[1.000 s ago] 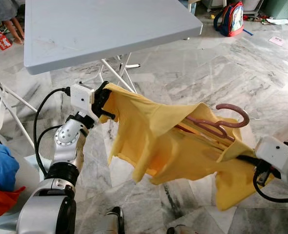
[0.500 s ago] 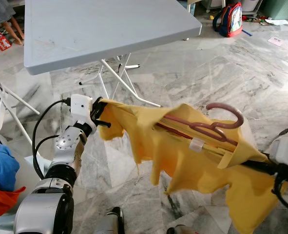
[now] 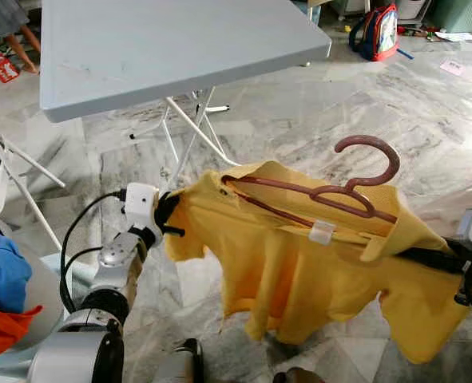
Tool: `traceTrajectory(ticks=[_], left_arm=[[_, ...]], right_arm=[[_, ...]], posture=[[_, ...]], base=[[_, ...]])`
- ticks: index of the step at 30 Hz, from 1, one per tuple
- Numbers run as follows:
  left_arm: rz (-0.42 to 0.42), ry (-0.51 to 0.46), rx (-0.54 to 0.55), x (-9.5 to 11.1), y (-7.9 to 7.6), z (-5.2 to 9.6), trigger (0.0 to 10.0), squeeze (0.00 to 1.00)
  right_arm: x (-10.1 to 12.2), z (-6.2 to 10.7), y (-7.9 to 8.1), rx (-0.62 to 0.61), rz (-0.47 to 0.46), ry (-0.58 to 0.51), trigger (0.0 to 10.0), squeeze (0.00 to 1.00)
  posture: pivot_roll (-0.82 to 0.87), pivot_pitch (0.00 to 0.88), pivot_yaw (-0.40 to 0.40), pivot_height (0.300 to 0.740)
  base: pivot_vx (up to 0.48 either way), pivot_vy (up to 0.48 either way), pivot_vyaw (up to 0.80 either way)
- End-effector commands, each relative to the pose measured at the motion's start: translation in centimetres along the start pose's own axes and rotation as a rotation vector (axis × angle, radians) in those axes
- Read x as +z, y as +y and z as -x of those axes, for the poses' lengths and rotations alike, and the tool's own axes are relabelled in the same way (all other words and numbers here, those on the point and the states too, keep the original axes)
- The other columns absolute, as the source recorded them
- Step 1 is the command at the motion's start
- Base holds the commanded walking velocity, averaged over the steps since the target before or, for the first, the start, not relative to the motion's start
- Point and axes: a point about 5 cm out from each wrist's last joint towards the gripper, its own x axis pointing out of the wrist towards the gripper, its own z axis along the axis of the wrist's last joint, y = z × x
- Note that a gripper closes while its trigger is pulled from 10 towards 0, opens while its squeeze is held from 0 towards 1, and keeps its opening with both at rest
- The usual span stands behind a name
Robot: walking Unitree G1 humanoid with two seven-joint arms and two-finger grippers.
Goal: Hang hanger
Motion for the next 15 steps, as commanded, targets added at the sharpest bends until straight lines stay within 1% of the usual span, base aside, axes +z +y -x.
traceTrajectory(ticks=[1, 3, 4, 5, 7, 8, 9, 10, 11, 13, 14, 15], left_arm=[[0.042, 0.101, 0.083, -2.5, 1.0, 1.4, 0.0, 0.00], [0.042, 0.113, 0.059, -2.9, 0.2, 1.3, 0.0, 0.00], [0.042, 0.113, 0.059, -2.9, 0.2, 1.3, 0.0, 0.00], [0.072, 0.123, 0.035, -3.2, -0.8, 1.1, 0.0, 0.00], [0.083, 0.132, 0.015, -3.5, -1.4, 1.0, 0.0, 0.00], [0.083, 0.132, 0.015, -3.5, -1.4, 1.0, 0.0, 0.00], [0.083, 0.147, -0.018, -3.8, -2.2, 0.9, 0.0, 0.00], [0.083, 0.147, -0.018, -3.8, -2.2, 0.9, 0.0, 0.00], [0.063, 0.150, -0.050, -3.9, -2.8, 0.8, 0.0, 0.00], [0.024, 0.140, -0.066, -3.8, -3.0, 0.8, 0.0, 0.00], [-0.037, 0.124, -0.052, -3.4, -2.8, 0.7, 0.6, 0.40], [-0.050, 0.105, -0.062, -3.1, -2.8, 0.6, 10.0, 1.00]], right_arm=[[1.8, 1.1, -1.1, -0.083, 0.038, -0.097, 10.0, 0.00], [1.8, 0.9, -1.0, -0.086, 0.033, -0.103, 10.0, 0.00], [1.8, 0.9, -1.0, -0.086, 0.033, -0.103, 10.0, 0.00], [2.1, 0.5, -1.3, -0.103, 0.038, -0.120, 10.0, 0.00], [2.2, 0.3, -1.5, -0.116, 0.041, -0.132, 10.0, 0.00], [2.2, 0.3, -1.5, -0.116, 0.041, -0.132, 10.0, 0.00], [2.4, 0.0, -1.6, -0.129, 0.037, -0.145, 10.0, 0.00], [2.4, 0.0, -1.6, -0.129, 0.037, -0.145, 10.0, 0.00], [2.2, -0.3, -1.5, -0.120, 0.040, -0.134, 10.0, 0.00], [2.0, -0.6, -1.2, -0.104, 0.045, -0.115, 10.0, 0.00], [1.8, -0.8, -1.0, -0.092, 0.046, -0.104, 10.0, 0.00], [1.7, -0.8, -0.9, -0.086, 0.047, -0.095, 10.0, 0.00]], posture=[[-0.19, 0.196, 0.038, 0.740], [-0.19, 0.196, 0.038, 0.740], [-0.19, 0.196, 0.038, 0.740], [-0.19, 0.196, 0.040, 0.740], [-0.19, 0.196, 0.040, 0.740], [-0.19, 0.196, 0.040, 0.740], [-0.19, 0.195, 0.041, 0.740], [-0.19, 0.195, 0.041, 0.740], [-0.19, 0.195, 0.041, 0.740], [-0.19, 0.195, 0.041, 0.740], [-0.19, 0.196, 0.044, 0.740], [-0.19, 0.197, 0.043, 0.740]], base=[[0.000, 0.000, 0.00], [0.000, 0.000, 0.00], [0.000, 0.000, 0.00], [0.000, 0.000, 0.00], [0.000, 0.000, 0.00], [0.000, 0.000, 0.00], [0.000, 0.000, 0.00], [0.000, 0.000, 0.00], [0.000, 0.000, 0.00], [0.000, 0.000, 0.00], [0.000, 0.000, 0.00], [0.000, 0.000, 0.00]])
